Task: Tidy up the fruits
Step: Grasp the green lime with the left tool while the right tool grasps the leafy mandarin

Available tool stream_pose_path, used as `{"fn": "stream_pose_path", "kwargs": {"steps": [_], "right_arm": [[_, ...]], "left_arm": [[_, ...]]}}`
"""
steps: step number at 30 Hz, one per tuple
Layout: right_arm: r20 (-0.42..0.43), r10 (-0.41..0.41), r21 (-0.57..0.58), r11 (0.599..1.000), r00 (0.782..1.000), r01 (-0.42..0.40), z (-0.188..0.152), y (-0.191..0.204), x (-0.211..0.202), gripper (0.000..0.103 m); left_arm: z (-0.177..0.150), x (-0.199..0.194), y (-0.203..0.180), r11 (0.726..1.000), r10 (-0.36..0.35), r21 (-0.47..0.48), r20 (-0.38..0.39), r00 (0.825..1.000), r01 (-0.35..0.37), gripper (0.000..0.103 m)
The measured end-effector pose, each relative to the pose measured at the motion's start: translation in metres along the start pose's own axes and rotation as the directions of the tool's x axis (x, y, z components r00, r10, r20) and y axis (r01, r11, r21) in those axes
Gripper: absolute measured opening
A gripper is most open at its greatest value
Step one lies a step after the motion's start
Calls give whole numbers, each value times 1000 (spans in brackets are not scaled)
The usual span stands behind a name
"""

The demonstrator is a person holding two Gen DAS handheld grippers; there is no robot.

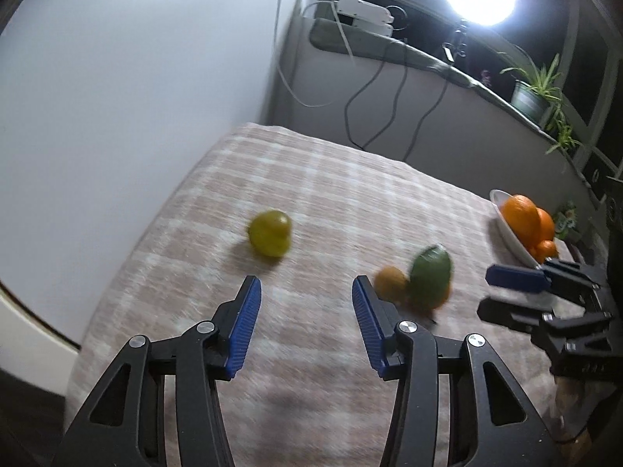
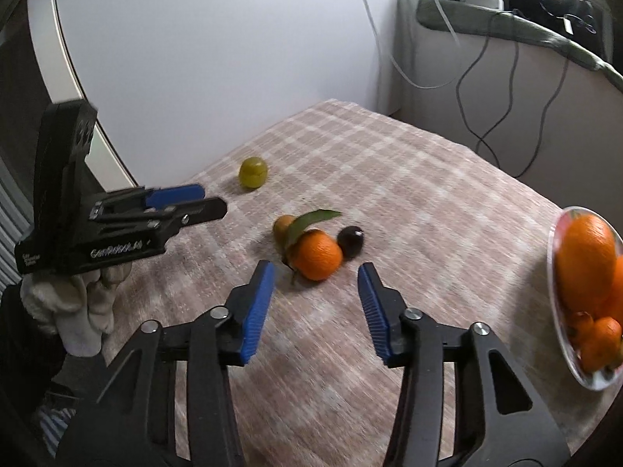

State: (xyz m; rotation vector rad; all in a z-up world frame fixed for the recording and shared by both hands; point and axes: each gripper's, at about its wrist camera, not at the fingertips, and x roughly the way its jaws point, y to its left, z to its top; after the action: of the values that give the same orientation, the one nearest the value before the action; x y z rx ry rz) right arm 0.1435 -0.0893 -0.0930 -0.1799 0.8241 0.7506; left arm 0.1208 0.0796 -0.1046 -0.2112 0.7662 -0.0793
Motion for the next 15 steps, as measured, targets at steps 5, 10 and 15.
{"fn": "stream_pose_path", "kwargs": {"steps": [5,10,15], "right_arm": [[-13,0,1,1000,1000,0,4,1,15,46],[-23,6,3,1000,1000,-6,7,1,26,46],[-34,-16,-23,1000,999,15,9,4,35,46]], "left_arm": [[10,12,9,1000,12,-18,-6,1000,-12,47],[18,24,18,999,11,-48,-12,1000,-11,47],[21,32,19,999,-1,-54,-27,1000,0,47]]}}
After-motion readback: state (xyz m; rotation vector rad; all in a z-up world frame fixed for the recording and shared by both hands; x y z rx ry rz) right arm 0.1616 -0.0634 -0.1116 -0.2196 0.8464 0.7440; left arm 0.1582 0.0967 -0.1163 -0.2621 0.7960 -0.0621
